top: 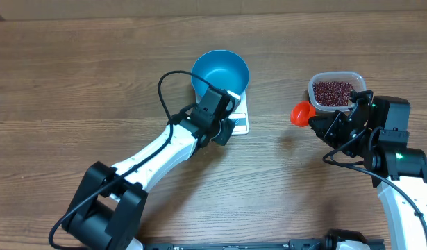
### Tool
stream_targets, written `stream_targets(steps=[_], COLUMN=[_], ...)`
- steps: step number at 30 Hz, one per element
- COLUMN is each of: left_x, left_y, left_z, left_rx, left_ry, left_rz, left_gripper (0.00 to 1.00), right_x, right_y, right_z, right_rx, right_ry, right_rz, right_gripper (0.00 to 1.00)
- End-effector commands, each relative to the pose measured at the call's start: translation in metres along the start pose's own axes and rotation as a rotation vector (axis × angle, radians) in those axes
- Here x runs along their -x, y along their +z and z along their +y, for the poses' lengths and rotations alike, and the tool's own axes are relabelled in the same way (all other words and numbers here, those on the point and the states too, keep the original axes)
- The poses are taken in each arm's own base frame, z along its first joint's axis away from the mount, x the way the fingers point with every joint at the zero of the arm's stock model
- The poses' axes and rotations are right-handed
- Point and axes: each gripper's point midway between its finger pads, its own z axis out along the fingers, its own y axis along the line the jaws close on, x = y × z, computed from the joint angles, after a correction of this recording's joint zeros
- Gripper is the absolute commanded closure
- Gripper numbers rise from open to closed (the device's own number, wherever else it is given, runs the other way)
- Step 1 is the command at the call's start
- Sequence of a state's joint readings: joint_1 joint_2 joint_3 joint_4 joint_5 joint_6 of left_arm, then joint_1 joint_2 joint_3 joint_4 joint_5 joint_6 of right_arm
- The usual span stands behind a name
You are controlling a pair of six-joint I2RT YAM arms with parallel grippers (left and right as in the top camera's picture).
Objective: Scoop item into bowl and weigh 150g on scale
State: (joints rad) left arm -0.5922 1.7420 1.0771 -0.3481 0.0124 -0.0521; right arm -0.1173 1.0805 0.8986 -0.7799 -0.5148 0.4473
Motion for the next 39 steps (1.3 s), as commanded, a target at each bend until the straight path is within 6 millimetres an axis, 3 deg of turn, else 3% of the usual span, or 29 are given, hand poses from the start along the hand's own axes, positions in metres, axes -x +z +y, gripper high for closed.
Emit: stream_targets(steps=[1, 8, 14, 39], left_x=[0.007, 0.002, 0.017, 0.008], left_y=[0.010, 0.030, 0.034, 0.048], left_z=[0.003, -0.001, -0.004, -0.005], left_rx=[0.027, 0.004, -0.010, -0.017], left_ry=[-0.004, 0.081, 0.107, 0.106], left_rz=[-0.014, -0.003, -0.067, -0.039], left_gripper=[0.96, 0.96, 0.96, 0.96], right_x=[0.005, 0.003, 0.001, -0.003], right_y=[-0.006, -0.006, -0.006, -0.006], right_z=[0.004, -0.002, -0.003, -0.005], right_rx=[-0.001, -0.031, -0.037, -0.045], right_ry=[-0.017, -0.006, -0.001, 0.008], right_rz=[-0.023, -0.017, -0.011, 0.002], right_gripper=[0.96, 0.96, 0.96, 0.96])
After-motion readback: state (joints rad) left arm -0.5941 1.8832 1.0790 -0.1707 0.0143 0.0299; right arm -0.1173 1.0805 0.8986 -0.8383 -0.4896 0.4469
